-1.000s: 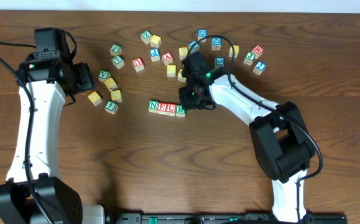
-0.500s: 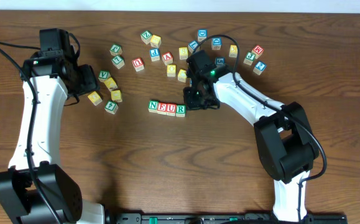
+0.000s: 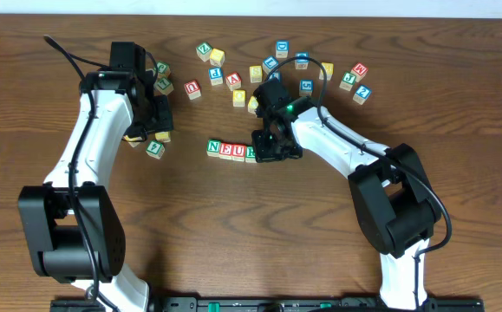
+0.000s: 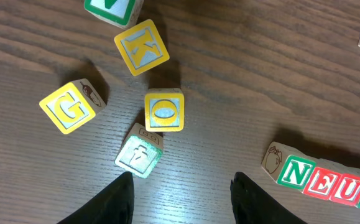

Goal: Spell out NEURIPS

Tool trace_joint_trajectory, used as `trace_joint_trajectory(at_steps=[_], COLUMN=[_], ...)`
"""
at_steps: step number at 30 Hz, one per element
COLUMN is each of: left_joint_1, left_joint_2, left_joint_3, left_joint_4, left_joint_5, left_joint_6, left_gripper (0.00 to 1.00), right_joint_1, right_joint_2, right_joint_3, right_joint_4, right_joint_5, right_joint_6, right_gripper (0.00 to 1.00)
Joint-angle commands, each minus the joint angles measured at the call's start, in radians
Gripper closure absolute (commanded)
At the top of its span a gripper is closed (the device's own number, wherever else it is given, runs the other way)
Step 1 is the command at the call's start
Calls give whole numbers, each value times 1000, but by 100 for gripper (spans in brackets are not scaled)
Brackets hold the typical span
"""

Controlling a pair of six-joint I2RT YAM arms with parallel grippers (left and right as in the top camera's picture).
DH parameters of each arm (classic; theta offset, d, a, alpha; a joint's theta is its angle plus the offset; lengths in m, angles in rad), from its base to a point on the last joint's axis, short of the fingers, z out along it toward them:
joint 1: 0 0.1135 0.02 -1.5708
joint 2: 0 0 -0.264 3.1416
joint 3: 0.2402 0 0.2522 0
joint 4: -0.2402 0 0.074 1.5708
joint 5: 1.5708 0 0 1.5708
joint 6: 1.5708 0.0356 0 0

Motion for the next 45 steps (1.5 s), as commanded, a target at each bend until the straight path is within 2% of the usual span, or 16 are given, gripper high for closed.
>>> trace_joint_trajectory(at_steps=[1,19,23,32,36,41,45], left_joint_1=[0,0,-5,-99,-129,-142,-143], left_joint_2=[7,7,8,75,127,182,214], left_joint_3=[-11,-18,-24,-62,-62,-62,-62], left_joint_4=[4,8,9,68,88,114,142], left_joint_5=[2,2,3,3,3,44,74], left_joint_6=[9,8,8,8,8,9,10], left_gripper=[50,50,50,51,62,90,92], right_joint_1=[8,31,29,-7,-15,-17,-18], right_joint_2=[-28,-28,-28,-28,-28,-28,-28], right_joint_3=[-4,-4,-4,-4,-4,-4,-4], right_joint_4=[-2,-10,-6,16,16,12,12], right_joint_5=[-8,-39,14,24,28,65,82], right_joint_6=[40,60,60,25,25,25,25], right_gripper=[99,99,99,94,93,91,89])
